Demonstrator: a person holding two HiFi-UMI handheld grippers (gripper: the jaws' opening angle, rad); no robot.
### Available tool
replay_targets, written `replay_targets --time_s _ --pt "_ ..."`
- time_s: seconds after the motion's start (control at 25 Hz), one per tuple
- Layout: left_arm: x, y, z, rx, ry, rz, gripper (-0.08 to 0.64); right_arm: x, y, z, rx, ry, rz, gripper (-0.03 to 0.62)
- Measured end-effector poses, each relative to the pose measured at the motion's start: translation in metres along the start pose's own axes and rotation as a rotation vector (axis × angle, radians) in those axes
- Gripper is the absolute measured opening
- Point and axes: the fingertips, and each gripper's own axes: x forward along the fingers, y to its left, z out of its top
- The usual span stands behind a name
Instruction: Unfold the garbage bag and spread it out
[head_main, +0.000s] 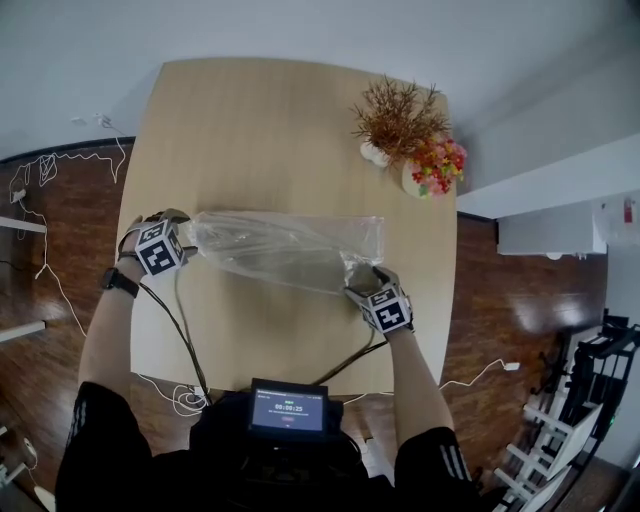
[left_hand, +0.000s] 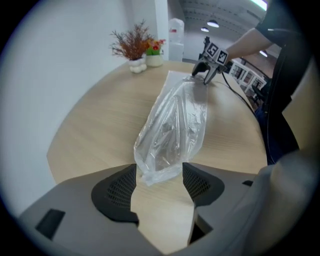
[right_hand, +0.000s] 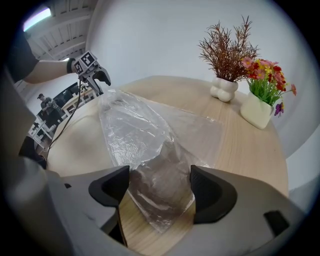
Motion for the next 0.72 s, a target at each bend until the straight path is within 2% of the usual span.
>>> replay_targets --time_s 0.08,0.16,0.28,0.44,0.72 --pt "0.000 0.005 0.010 -0.030 -0.058 0.003 0.292 0.003 -0.002 -0.004 -0.008 0.003 -0.004 0.422" --pt "0.004 0.007 0.016 -0.034 -0.082 -0.009 0.279 0.007 -0.007 -0.010 -0.018 0.009 -0.013 0.422" --pt "0.021 0.003 0.010 0.005 -0.036 -0.043 0.242 0.003 -0.001 -0.003 -0.008 0.001 -0.008 0.422" --pt "0.044 0.001 -0.003 0.058 0.049 -0.065 0.241 0.000 0.000 0.001 0.000 -0.007 -0.001 0.422" --pt "0.061 0.000 -0.011 0.033 0.060 -0.109 0.275 0.001 -0.002 0.001 0.002 -0.003 -0.002 0.422"
